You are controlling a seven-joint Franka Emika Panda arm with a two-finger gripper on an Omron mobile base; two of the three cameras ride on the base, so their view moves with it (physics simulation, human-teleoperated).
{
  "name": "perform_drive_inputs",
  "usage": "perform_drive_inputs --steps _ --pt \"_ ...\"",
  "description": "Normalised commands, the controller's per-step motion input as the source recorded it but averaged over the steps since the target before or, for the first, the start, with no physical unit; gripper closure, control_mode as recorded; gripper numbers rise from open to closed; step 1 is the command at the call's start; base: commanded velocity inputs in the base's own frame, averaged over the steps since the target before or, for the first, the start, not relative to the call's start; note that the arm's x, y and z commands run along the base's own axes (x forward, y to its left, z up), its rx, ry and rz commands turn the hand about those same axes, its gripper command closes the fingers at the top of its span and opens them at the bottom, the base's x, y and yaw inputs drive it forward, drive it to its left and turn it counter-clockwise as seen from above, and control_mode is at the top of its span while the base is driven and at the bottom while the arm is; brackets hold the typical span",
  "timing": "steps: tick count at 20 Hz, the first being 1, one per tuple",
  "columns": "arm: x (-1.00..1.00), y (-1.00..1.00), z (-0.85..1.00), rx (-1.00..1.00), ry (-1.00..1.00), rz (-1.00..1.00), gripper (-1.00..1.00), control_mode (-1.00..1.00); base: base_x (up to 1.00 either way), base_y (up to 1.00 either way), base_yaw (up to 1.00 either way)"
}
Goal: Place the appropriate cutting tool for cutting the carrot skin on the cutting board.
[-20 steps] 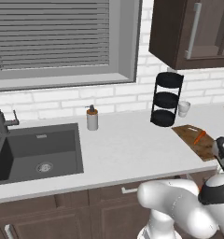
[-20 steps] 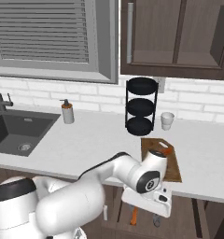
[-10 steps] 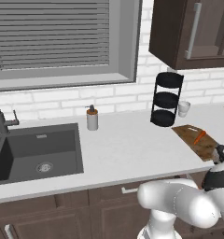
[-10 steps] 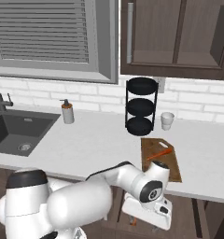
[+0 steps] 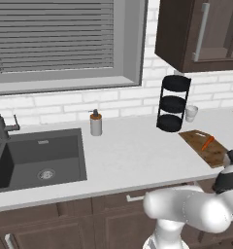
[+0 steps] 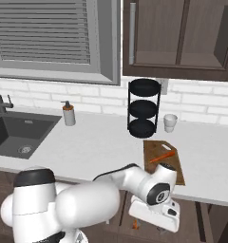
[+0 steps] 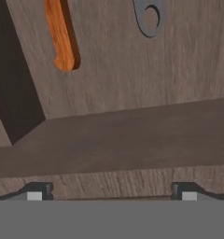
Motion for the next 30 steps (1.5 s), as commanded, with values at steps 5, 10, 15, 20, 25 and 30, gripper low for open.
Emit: perform_drive_inputs --steps 5,10,15,20,25,30 --pt "0.45 -0.05 -0.26 0.02 0.00 0.07 -1.00 -1.00 0.00 0.00 0.00" --pt "0.32 0.00 -0.46 0.01 0.00 0.09 -1.00 -1.00 0.00 0.00 0.00" --pt "0.00 0.00 -0.65 0.02 0.00 0.05 -1.00 -1.00 0.00 0.00 0.00" --pt "-0.64 0.00 -0.04 0.02 0.04 0.01 -1.00 -1.00 0.00 0.00 0.00" --pt "-1.00 0.00 0.04 0.00 0.14 0.00 -1.00 -1.00 0.00 0.00 0.00" --pt "-0.99 0.00 0.00 0.00 0.23 0.00 -1.00 -1.00 0.00 0.00 0.00"
